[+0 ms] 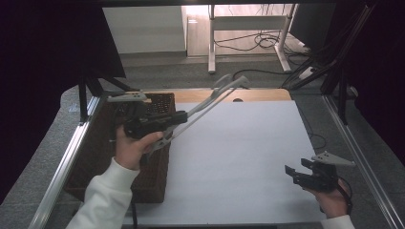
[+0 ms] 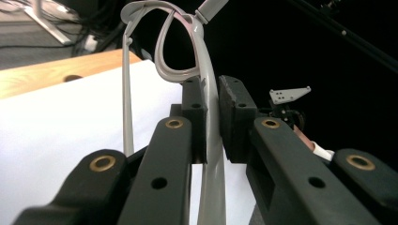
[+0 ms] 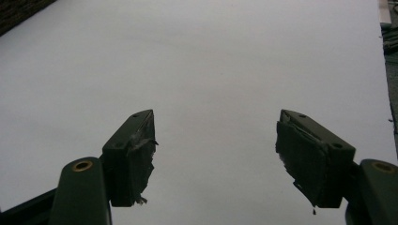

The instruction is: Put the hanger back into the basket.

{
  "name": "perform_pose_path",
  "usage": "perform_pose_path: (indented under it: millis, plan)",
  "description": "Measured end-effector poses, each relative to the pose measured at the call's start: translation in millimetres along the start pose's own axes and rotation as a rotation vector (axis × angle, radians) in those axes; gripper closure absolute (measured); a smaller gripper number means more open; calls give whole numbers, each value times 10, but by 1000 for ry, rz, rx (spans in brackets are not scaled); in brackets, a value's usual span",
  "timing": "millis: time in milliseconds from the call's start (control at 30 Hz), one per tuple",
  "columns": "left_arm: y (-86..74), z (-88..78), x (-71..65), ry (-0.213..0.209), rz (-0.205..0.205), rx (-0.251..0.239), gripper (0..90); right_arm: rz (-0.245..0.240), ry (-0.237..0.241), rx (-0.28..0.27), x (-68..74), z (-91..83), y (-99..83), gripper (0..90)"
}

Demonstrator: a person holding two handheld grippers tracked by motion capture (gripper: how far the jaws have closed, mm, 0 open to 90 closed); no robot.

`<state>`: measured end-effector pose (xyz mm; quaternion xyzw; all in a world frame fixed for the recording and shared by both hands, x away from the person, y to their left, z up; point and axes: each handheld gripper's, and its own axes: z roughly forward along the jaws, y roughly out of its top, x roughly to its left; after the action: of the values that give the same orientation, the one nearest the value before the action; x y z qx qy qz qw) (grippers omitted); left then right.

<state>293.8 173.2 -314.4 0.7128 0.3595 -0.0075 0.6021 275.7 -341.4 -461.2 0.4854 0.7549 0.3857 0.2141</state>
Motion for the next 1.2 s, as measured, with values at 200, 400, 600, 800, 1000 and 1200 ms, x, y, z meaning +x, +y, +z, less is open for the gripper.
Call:
perform_pose_path:
  millis: [200, 400, 600, 800, 1000, 1200]
  plan:
    - [-83, -375, 200, 24, -21, -38, 816, 5, -1, 2, 2, 5, 5, 293]
    - [-165, -621, 322, 43, -31, -60, 816, -4, 1, 5, 11, 21, 5, 293]
    - [-241, -758, 412, 64, -44, -71, 816, -2, -2, 6, 6, 22, 3, 293]
    - [-309, -888, 472, 94, -41, -67, 816, 1, -2, 5, 8, 12, 7, 293]
    - [-410, -1077, 570, 110, -51, -76, 816, 1, -3, 6, 10, 19, 6, 292]
    - [-544, -1281, 700, 136, -59, -86, 816, -1, -1, 10, 25, 26, 6, 293]
